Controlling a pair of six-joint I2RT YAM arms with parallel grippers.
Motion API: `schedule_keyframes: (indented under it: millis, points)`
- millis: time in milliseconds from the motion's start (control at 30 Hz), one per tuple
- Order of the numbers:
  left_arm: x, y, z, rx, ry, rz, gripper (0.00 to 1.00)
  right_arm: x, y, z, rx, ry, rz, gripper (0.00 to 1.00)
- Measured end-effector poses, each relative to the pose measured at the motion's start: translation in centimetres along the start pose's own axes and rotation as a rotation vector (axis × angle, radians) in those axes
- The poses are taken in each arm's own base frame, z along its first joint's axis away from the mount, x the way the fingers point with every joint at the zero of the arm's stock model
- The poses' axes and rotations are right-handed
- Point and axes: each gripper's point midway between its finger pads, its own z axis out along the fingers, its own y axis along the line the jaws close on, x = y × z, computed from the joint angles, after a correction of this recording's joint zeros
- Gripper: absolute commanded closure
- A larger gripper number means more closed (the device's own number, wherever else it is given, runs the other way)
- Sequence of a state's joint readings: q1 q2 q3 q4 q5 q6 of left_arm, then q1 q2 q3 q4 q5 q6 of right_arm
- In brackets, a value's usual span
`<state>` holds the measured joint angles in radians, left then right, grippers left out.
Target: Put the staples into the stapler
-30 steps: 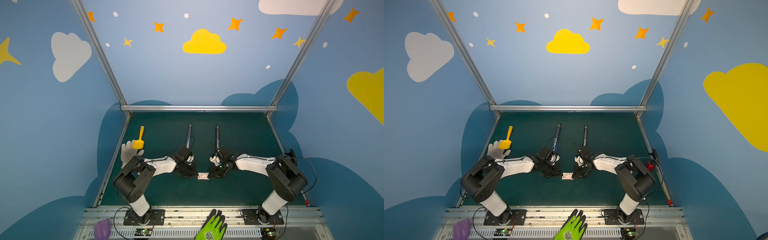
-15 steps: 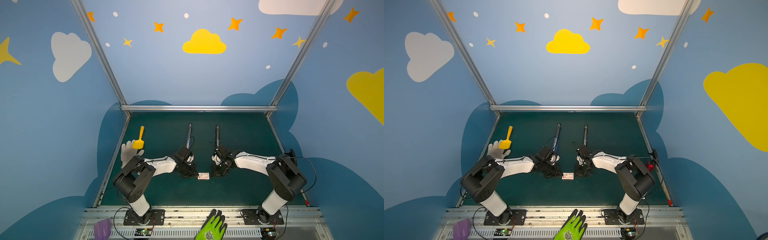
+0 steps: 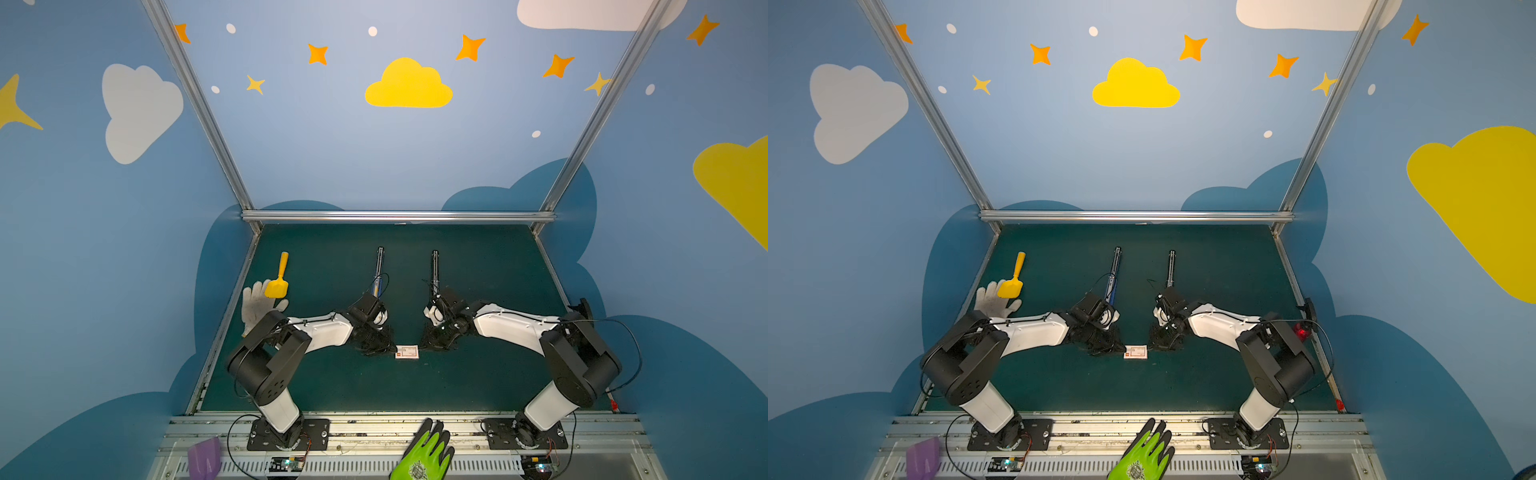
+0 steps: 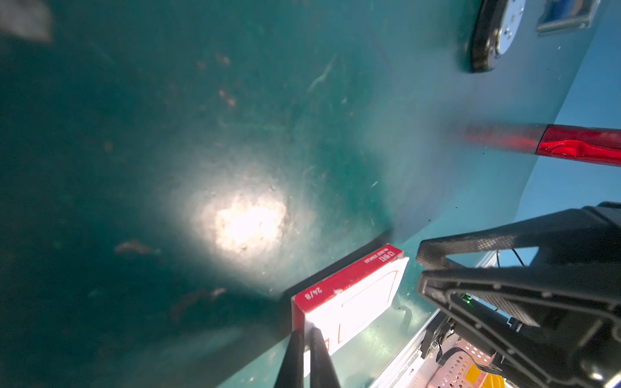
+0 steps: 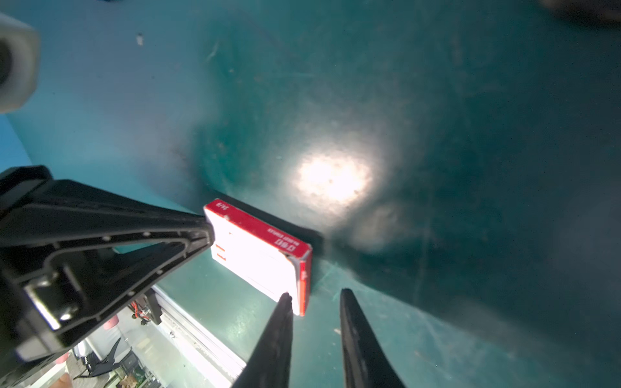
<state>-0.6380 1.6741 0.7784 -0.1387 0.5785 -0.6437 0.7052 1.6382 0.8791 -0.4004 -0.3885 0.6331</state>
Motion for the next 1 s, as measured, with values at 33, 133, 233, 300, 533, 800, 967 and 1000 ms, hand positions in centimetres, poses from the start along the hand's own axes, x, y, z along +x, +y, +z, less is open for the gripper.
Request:
schedule_keyframes:
  millis: [33,133,233,300,533,800,967,1000]
  points:
    - [0.0,0.0,0.0,0.000,0.000,0.000,0.92,0.1,0.0,0.1,0.001,0.004,-0.003,0.75]
    - [0.0,0.0,0.0,0.000,0.000,0.000,0.92,0.4,-0.2,0.6,0.013,0.019,-0.003,0.78]
    - [0.1,0.1,0.0,0.000,0.002,-0.001,0.92,0.8,-0.5,1.2,0.031,0.039,-0.001,0.81]
    - [0.1,0.0,0.0,0.002,0.002,0.000,0.92,0.7,-0.5,1.3,0.040,0.043,-0.004,0.84]
    - [0.1,0.0,0.0,0.003,0.002,0.000,0.92,0.3,-0.6,1.2,0.120,0.043,-0.011,0.89]
    - [0.1,0.0,0.0,0.003,0.002,0.000,0.92,0.2,-1.8,1.0,0.246,0.037,-0.025,0.91]
    - [0.1,0.0,0.0,0.003,0.002,0.000,0.92,0.2,-1.8,0.9,0.261,0.033,-0.023,0.78]
    - [0.1,0.0,0.0,0.003,0.002,0.000,0.92,0.2,-1.7,0.8,0.253,0.030,-0.018,0.73]
